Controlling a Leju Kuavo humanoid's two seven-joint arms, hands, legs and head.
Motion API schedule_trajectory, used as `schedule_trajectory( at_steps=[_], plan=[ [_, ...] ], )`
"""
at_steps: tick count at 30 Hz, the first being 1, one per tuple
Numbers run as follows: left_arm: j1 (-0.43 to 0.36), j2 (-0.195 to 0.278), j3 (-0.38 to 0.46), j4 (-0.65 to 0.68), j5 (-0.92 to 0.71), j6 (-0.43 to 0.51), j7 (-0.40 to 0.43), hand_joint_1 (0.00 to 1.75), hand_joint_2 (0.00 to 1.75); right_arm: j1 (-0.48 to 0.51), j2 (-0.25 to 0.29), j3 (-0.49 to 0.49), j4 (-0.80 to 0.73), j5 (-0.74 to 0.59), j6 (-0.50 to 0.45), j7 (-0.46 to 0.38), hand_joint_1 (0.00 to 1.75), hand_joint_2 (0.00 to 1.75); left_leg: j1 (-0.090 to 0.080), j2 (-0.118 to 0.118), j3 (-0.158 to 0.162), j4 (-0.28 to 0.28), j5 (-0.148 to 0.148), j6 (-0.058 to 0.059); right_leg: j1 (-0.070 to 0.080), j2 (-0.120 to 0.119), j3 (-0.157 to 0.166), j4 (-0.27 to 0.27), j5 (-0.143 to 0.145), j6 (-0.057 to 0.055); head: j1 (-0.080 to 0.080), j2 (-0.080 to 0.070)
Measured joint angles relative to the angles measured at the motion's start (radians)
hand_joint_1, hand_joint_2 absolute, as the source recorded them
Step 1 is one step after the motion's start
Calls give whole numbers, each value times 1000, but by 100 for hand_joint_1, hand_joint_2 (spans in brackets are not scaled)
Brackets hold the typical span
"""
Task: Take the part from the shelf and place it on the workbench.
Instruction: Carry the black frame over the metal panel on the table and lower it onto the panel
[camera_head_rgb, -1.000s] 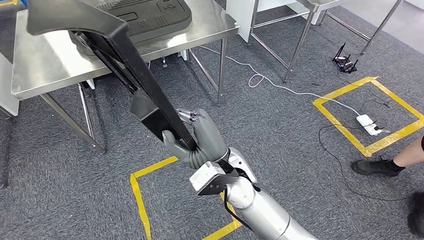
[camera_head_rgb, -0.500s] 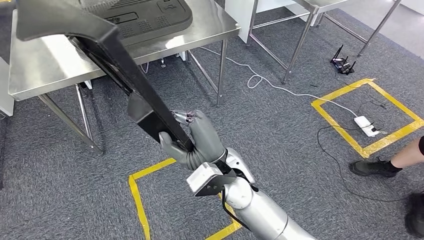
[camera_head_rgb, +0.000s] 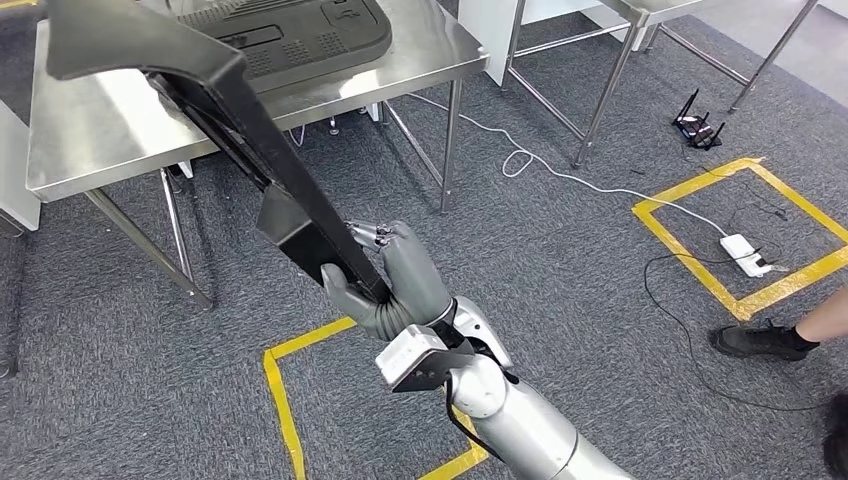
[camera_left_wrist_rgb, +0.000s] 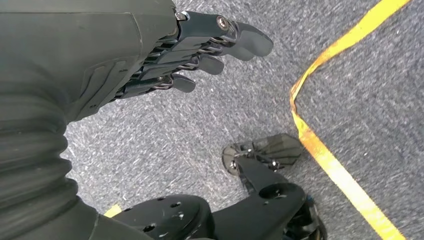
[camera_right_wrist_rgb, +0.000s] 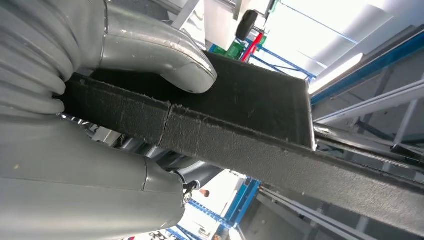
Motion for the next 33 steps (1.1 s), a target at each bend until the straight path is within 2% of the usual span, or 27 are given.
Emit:
schedule_trajectory(
  at_steps=[2,3,6,7,8,9,10,12,14,17,19,21,22,23,24,25,26,27,28,30,32,33],
  plan=[
    [0,0,0,0,-2,1,1,0,175,0,2,0,0,0,0,0,175,175,3,5,-5,19,-13,-11,-6,0,9,-7,2,-13,-2,0],
    [0,1,0,0,-2,2,2,0,175,-1,3,0,0,0,0,0,175,175,3,8,-19,54,-32,-15,-10,-1,15,-10,1,-19,-3,0],
    [2,1,0,0,-4,2,4,0,175,1,4,0,2,0,0,0,175,175,6,12,-114,242,-108,-23,-8,-2,27,-10,-7,-31,-6,0],
    [4,1,0,0,-4,2,4,0,175,3,4,1,2,0,0,0,175,175,7,13,-136,277,-112,-25,-7,-2,31,-10,-10,-33,-5,0],
    [5,1,0,0,-4,2,4,0,175,4,4,1,3,0,0,0,175,175,8,13,-138,271,-94,-26,-7,0,34,-10,-13,-33,-6,0],
    [6,2,0,0,-4,2,5,0,175,5,4,1,4,0,0,0,175,175,10,15,-118,224,-60,-26,-8,1,40,-9,-16,-32,-6,0],
    [6,2,0,0,-4,2,5,0,175,5,4,1,4,0,0,0,175,175,12,17,-85,151,-22,-26,-8,3,45,-9,-21,-28,-6,0],
    [5,2,0,0,-4,2,5,0,175,4,5,1,3,0,0,0,175,175,11,17,-28,36,18,-23,-3,4,50,-5,-30,-16,-6,0],
    [4,1,0,0,-5,2,5,0,175,3,5,1,3,0,0,1,175,175,6,13,-16,10,14,-14,1,5,49,-7,-35,-6,-6,0],
    [5,1,0,0,-5,2,5,0,175,1,5,2,3,0,0,1,175,175,5,10,-12,6,11,8,-5,4,40,9,-48,6,-5,0],
    [4,2,0,0,-6,2,3,0,175,0,5,2,3,0,0,0,175,175,7,10,-8,4,8,21,-6,3,-14,101,-82,5,-3,0],
    [4,2,0,0,-11,3,2,0,175,2,3,2,4,0,-1,0,175,175,4,10,-7,4,2,29,-6,3,-100,240,-122,1,-2,0],
    [4,2,0,0,-14,3,1,0,175,3,2,2,5,0,-1,0,175,175,3,9,-5,4,-1,31,-6,3,-132,282,-126,3,-2,0],
    [4,2,0,0,-16,4,1,0,175,5,1,2,6,0,-1,0,175,175,2,7,-1,4,-5,31,-6,3,-146,288,-115,9,-2,0],
    [4,1,0,0,-18,5,1,0,175,5,1,2,6,0,-1,0,175,175,2,6,5,4,-9,30,-6,3,-138,250,-88,16,-2,0],
    [4,1,0,0,-20,5,0,0,175,5,1,2,6,0,-1,0,175,175,2,4,12,4,-13,28,-6,3,-112,184,-52,23,-2,0],
    [4,0,0,0,-21,5,0,0,175,5,1,2,6,0,-1,0,175,175,1,2,18,4,-19,25,-5,2,-82,110,-19,25,-2,0],
    [3,-1,0,0,-23,5,0,0,175,4,2,2,6,0,-1,0,175,175,-1,0,22,5,-24,20,-3,2,-55,51,6,22,-2,0],
    [3,-1,0,0,-23,5,-1,0,175,3,2,2,6,0,-1,0,175,175,-3,-1,25,4,-29,15,0,2,-38,17,18,16,-2,0],
    [2,-1,0,0,-23,5,-2,0,175,3,2,2,7,0,-1,0,175,175,-4,-1,30,1,-37,4,4,2,-27,3,18,0,-3,0],
    [2,0,0,0,-23,5,-2,0,175,3,4,2,6,0,-1,0,175,175,-1,3,30,10,-47,-6,-1,3,-14,-4,15,-14,-4,0],
    [2,0,0,-1,-23,6,-2,0,175,3,6,2,6,0,-1,0,175,175,0,6,20,37,-60,-10,-5,3,-5,-8,12,-21,-6,0]
  ],
)
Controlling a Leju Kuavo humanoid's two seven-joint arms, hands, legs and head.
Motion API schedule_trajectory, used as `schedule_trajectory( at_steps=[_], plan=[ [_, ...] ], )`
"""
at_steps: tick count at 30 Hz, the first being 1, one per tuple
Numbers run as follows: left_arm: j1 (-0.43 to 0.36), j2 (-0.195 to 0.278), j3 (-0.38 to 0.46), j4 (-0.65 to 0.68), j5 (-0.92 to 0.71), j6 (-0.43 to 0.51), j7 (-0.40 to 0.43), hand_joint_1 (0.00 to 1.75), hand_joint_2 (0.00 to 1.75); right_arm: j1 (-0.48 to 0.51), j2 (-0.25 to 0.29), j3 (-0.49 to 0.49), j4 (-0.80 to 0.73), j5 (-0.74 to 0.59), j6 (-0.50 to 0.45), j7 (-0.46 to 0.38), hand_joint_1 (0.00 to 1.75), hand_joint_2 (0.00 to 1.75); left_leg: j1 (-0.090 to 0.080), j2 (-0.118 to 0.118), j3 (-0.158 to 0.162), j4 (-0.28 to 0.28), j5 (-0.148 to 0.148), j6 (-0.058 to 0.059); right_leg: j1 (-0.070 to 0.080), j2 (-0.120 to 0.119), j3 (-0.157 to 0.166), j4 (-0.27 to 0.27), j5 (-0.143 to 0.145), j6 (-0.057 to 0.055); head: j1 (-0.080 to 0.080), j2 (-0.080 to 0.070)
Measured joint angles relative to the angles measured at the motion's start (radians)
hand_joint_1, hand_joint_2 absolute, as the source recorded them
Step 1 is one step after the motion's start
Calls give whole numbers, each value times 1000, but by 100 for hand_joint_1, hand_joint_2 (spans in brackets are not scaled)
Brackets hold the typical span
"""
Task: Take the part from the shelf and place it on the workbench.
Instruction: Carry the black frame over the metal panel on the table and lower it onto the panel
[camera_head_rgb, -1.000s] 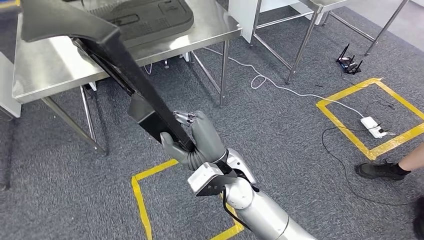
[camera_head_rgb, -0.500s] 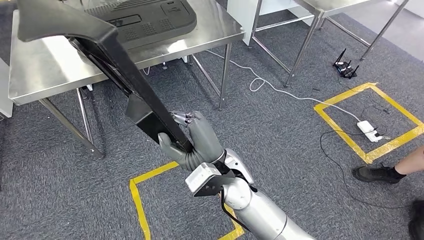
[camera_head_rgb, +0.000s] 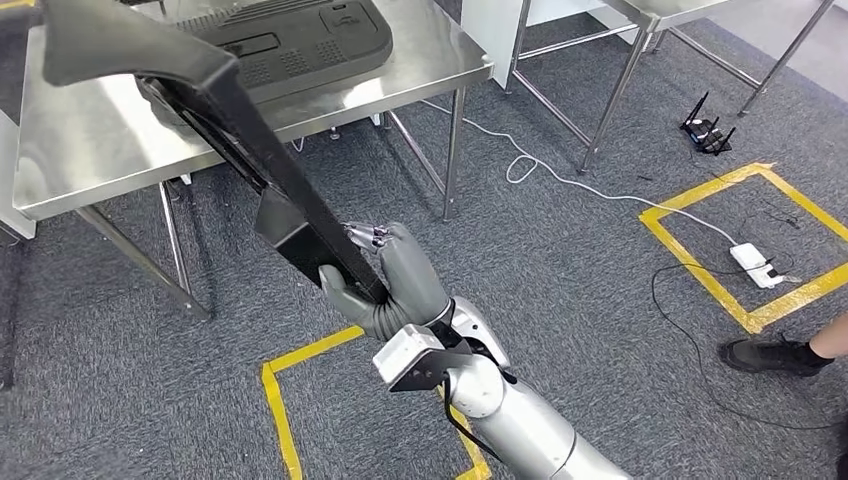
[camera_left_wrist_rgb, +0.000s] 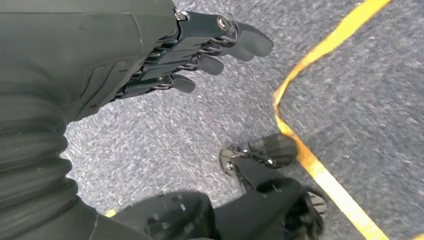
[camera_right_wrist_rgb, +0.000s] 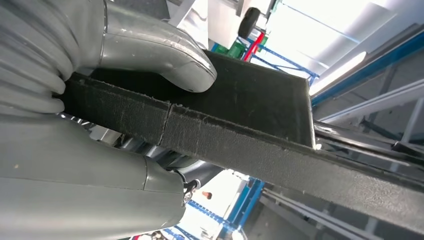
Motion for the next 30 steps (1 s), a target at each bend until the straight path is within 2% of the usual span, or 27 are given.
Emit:
schedule_trajectory(
  at_steps=[1,3,4,5,6,7,8,9,10,11,14,15,16,19,20,21,23,24,25,26,27,28,30],
  plan=[
    [0,0,0,0,0,0,0,0,175,0,2,0,0,0,0,0,175,175,1,3,-24,50,-20,-4,-3,0,11,-2,-5,-8,-2,0],
    [1,0,0,0,0,0,0,0,175,0,3,0,1,0,0,0,175,175,1,6,-97,181,-61,-9,-1,-1,28,-2,-17,-17,-5,0],
    [1,1,0,0,0,0,0,0,175,1,3,0,3,0,0,0,175,175,1,6,-131,230,-68,-11,0,0,36,-2,-24,-18,-4,0],
    [2,1,0,0,-1,0,0,0,175,2,3,0,4,0,0,0,175,175,2,7,-149,242,-56,-11,0,1,45,-2,-32,-17,-5,0],
    [3,1,0,0,-1,0,0,0,175,2,3,0,5,0,0,0,175,175,2,8,-147,216,-24,-10,0,3,57,-2,-40,-15,-5,0],
    [3,2,0,0,-1,0,0,0,175,3,3,0,5,0,0,0,175,175,2,9,-128,157,20,-9,-1,5,70,-2,-49,-12,-5,0],
    [4,3,0,0,-1,0,0,0,175,3,3,0,5,0,0,0,175,175,1,10,-100,92,59,-7,0,6,79,-2,-59,-7,-5,0],
    [4,3,0,1,-1,0,0,0,175,2,4,0,5,0,0,0,175,175,0,10,-72,33,83,-4,3,7,87,-2,-69,-2,-5,0],
    [4,3,0,1,-1,0,0,0,175,1,4,0,5,0,0,0,175,175,-2,10,-53,-5,92,0,5,7,91,-3,-75,4,-5,0],
    [3,3,0,1,-1,0,-1,0,175,0,4,1,5,0,0,0,175,175,-3,9,-45,-19,87,5,8,7,93,-3,-79,9,-5,0],
    [3,3,0,1,-1,-1,-1,0,175,-1,5,1,6,0,0,0,175,175,-2,5,-37,-29,75,24,10,6,94,6,-84,21,-4,0],
    [4,3,0,1,0,-1,-1,0,175,-2,5,1,6,0,0,0,175,175,-1,5,-31,-31,73,30,9,6,78,32,-90,24,-2,0],
    [4,3,0,1,0,-1,-2,0,175,-3,5,1,6,0,0,0,175,175,1,4,-27,-33,70,35,9,6,49,79,-101,24,0,0],
    [4,3,0,1,0,-1,-2,0,175,1,1,1,6,0,-1,0,175,175,-1,1,-19,-34,57,46,10,6,-86,267,-151,18,2,0],
    [5,3,1,1,0,-1,-2,0,175,4,-2,0,6,0,-1,0,175,175,-2,-1,-13,-34,51,47,11,6,-117,291,-151,20,2,0],
    [6,3,1,1,0,-1,-2,0,175,6,-3,0,6,0,-1,0,175,175,-2,-3,-5,-34,44,46,11,6,-129,276,-131,26,2,0],
    [7,2,1,2,0,-1,-2,0,175,8,-5,0,7,3,-1,-1,175,175,-2,-7,18,-34,28,43,11,5,-99,150,-43,45,3,0],
    [7,2,1,2,0,-1,-2,0,175,8,-5,0,7,4,-1,-1,175,175,-3,-8,27,-35,20,40,13,3,-80,83,-7,44,3,0],
    [6,1,2,2,-1,-1,-2,0,175,8,-5,1,7,6,-1,-2,175,175,-4,-9,33,-36,13,35,16,1,-62,35,15,36,3,0],
    [6,1,2,2,-1,-1,-2,0,175,8,-5,1,7,8,-2,-2,175,175,-5,-10,38,-37,10,30,19,0,-54,10,24,23,4,0],
    [5,1,4,2,-1,-1,-2,0,175,8,-5,1,6,10,-2,-3,175,175,-7,-10,42,-38,9,24,22,-1,-49,4,22,8,4,0],
    [5,1,5,1,-1,0,-2,0,175,8,-4,1,6,12,-3,-3,175,175,-7,-9,47,-40,7,19,20,0,-41,1,25,-1,4,0],
    [5,2,7,1,-1,5,-2,0,175,8,-2,1,6,19,-6,-3,175,175,-8,-3,46,-18,-4,10,13,1,-20,-6,30,-11,2,0]
  ],
)
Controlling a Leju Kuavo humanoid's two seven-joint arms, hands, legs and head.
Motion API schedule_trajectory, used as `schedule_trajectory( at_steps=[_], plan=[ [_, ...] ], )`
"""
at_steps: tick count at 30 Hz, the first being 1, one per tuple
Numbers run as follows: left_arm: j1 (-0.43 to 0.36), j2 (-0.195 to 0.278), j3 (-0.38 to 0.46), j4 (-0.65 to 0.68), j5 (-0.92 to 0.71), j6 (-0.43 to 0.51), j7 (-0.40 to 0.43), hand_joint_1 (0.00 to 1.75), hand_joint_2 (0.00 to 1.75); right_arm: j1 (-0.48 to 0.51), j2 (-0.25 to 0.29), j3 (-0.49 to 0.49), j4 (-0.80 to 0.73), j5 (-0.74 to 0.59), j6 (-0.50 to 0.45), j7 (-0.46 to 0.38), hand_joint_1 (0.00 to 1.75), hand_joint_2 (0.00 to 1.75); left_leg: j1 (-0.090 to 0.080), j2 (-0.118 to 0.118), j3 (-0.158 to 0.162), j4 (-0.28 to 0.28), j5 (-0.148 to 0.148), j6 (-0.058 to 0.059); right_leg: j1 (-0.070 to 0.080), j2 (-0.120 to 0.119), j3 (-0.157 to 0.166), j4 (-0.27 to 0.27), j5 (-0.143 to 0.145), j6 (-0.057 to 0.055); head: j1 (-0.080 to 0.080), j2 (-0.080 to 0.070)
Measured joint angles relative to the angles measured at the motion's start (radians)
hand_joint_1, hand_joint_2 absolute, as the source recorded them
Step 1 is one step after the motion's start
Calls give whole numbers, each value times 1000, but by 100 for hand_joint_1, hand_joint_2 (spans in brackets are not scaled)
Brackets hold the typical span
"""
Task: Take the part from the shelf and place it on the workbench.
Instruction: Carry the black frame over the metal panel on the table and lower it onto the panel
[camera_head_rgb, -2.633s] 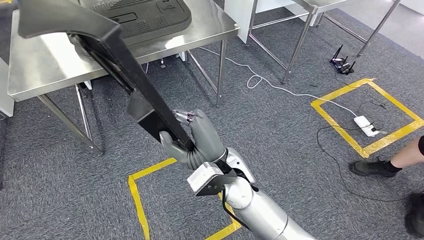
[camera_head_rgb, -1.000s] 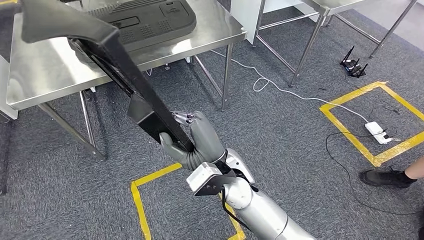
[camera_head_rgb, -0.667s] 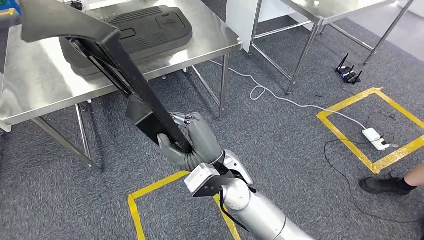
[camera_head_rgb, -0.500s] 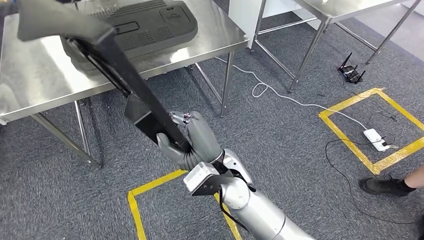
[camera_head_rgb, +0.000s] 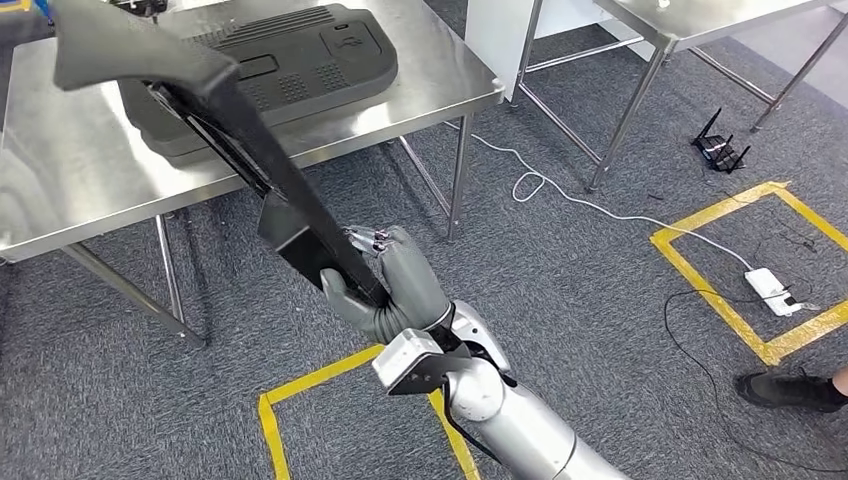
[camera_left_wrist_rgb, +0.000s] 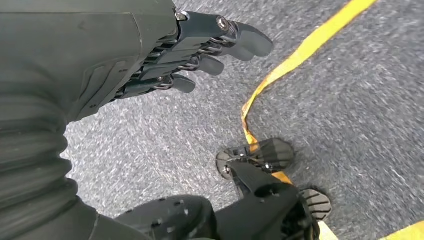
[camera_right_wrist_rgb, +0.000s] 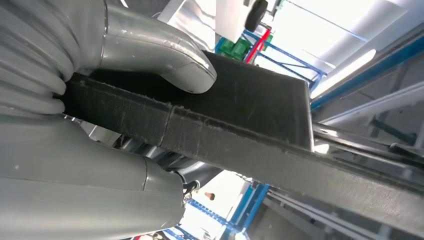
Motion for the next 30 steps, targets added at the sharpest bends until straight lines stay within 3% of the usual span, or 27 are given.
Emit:
schedule_trajectory(
  at_steps=[2,4,5,6,7,9,11,13,21,30],
  plan=[
    [-1,0,2,0,0,8,-3,0,175,-3,1,0,0,8,-4,0,175,175,3,6,-47,92,-32,-8,-4,1,20,-4,-6,-10,-3,0],
    [-1,0,4,0,0,13,-10,0,175,-3,1,0,0,11,-6,0,175,175,7,9,-123,208,-73,-17,-2,1,28,-4,-15,-18,-3,0],
    [0,0,4,0,-1,15,-12,0,175,-1,1,0,0,12,-7,0,175,175,8,9,-150,235,-80,-19,-1,3,32,-4,-19,-19,-3,0],
    [0,0,5,0,-2,18,-12,0,175,1,1,0,0,12,-7,0,175,175,8,10,-160,229,-66,-21,-1,5,37,-4,-23,-18,-3,0],
    [0,0,5,0,-4,20,-12,0,175,2,1,0,0,13,-7,0,175,175,9,10,-151,187,-31,-20,-1,7,44,-4,-27,-17,-3,0],
    [0,0,6,0,-8,24,-12,0,175,2,1,0,0,14,-8,0,175,175,8,12,-102,56,51,-16,0,11,59,-3,-37,-10,-3,0],
    [-2,1,6,0,-11,25,-12,0,175,1,1,0,0,16,-9,0,175,175,4,13,-71,-19,78,-5,4,11,62,-1,-45,-1,-2,0],
    [-4,0,7,0,-12,25,-10,0,175,1,1,1,0,18,-10,1,175,175,0,13,-65,-27,79,2,6,10,59,1,-48,5,-2,0],
    [-4,-2,7,0,-17,29,-8,0,175,1,-2,5,0,27,-13,1,175,175,-4,7,-65,-30,88,4,4,5,63,-11,-49,4,-1,0],
    [-4,-2,7,0,-21,29,-8,0,175,1,-2,8,0,30,-13,1,175,175,-5,8,-66,-29,88,11,4,5,63,-14,-45,16,-2,0]
  ],
)
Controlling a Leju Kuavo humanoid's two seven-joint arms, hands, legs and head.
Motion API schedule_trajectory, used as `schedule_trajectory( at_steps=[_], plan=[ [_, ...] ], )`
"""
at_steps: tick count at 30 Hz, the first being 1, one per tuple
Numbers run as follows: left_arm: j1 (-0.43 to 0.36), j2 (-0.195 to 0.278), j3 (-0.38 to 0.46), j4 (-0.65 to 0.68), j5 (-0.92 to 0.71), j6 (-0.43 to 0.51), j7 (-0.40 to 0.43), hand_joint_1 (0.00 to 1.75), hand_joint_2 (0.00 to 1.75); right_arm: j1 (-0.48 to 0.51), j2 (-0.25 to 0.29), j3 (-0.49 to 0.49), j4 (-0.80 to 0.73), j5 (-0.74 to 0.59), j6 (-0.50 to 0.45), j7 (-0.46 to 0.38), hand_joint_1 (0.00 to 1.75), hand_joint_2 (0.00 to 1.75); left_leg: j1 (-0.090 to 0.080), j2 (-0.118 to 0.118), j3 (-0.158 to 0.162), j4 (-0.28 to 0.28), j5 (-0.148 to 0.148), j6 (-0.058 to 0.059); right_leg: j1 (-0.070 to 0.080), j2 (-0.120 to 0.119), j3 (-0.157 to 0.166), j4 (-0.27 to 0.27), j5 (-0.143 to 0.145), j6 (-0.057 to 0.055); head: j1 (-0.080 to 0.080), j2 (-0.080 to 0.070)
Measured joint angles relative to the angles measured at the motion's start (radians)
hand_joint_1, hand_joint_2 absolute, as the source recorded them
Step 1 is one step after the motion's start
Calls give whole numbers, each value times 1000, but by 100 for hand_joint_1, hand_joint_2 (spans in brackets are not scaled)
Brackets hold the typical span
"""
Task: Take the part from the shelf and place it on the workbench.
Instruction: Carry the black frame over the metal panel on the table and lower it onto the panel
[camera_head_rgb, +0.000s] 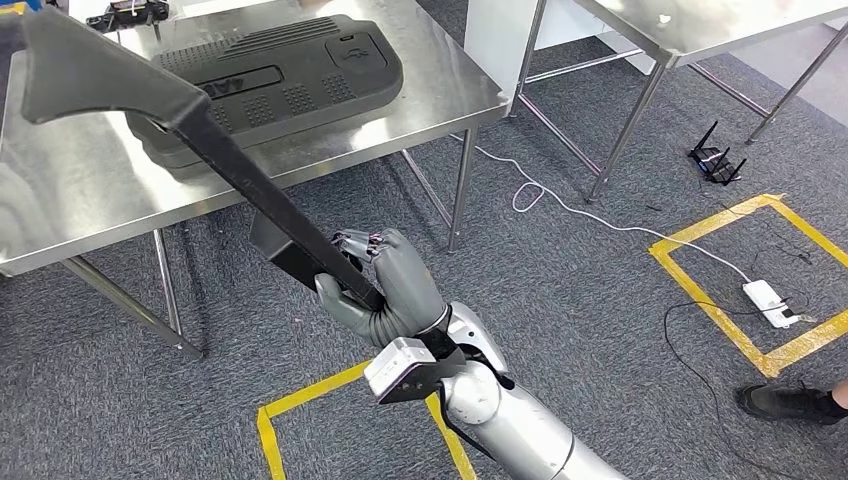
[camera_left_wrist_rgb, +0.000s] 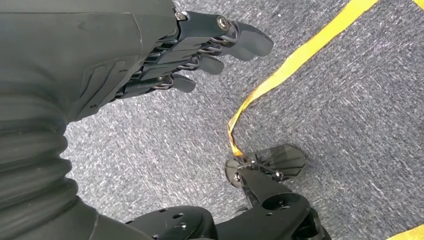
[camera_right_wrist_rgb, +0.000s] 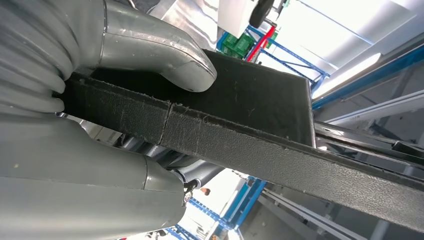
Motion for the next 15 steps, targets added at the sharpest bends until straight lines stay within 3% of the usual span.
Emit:
schedule_trajectory(
  at_steps=[3,5,8,10,11,13,14,15],
  plan=[
    [0,0,0,0,-1,0,0,0,175,0,1,0,0,0,0,0,175,175,1,1,6,-10,2,17,-2,0,1,-6,3,11,-1,0],
    [-1,-2,0,0,-3,0,1,0,175,-2,2,1,-1,1,-1,0,175,175,8,2,20,-32,12,28,-3,0,-13,24,-13,14,1,0],
    [-3,-4,0,0,-7,-1,2,0,175,-4,-2,1,-1,3,-1,0,175,175,15,1,28,-44,19,31,-14,-1,-98,198,-86,13,3,0],
    [-3,-4,0,0,-8,-1,3,0,175,0,-7,1,-1,5,-1,0,175,175,20,-3,26,-43,18,25,-26,-1,-140,272,-103,27,3,0],
    [-3,-5,0,0,-9,-2,4,0,175,2,-9,1,-1,5,-1,0,175,175,25,-7,26,-43,18,18,-33,-1,-133,253,-89,41,3,0],
    [-4,-5,0,0,-10,-3,4,0,175,1,-11,1,-1,6,-1,0,175,175,36,-14,25,-37,15,-2,-51,0,-71,124,-36,74,4,0],
    [-4,-5,0,0,-10,-3,4,0,175,1,-11,1,-1,7,-1,0,175,175,39,-18,23,-32,11,-14,-55,3,-40,63,-16,82,5,0],
    [-5,-4,0,-1,-10,-3,4,0,175,1,-11,1,-1,8,-1,0,175,175,39,-22,20,-27,9,-24,-57,5,-19,27,-4,80,5,0]
  ],
)
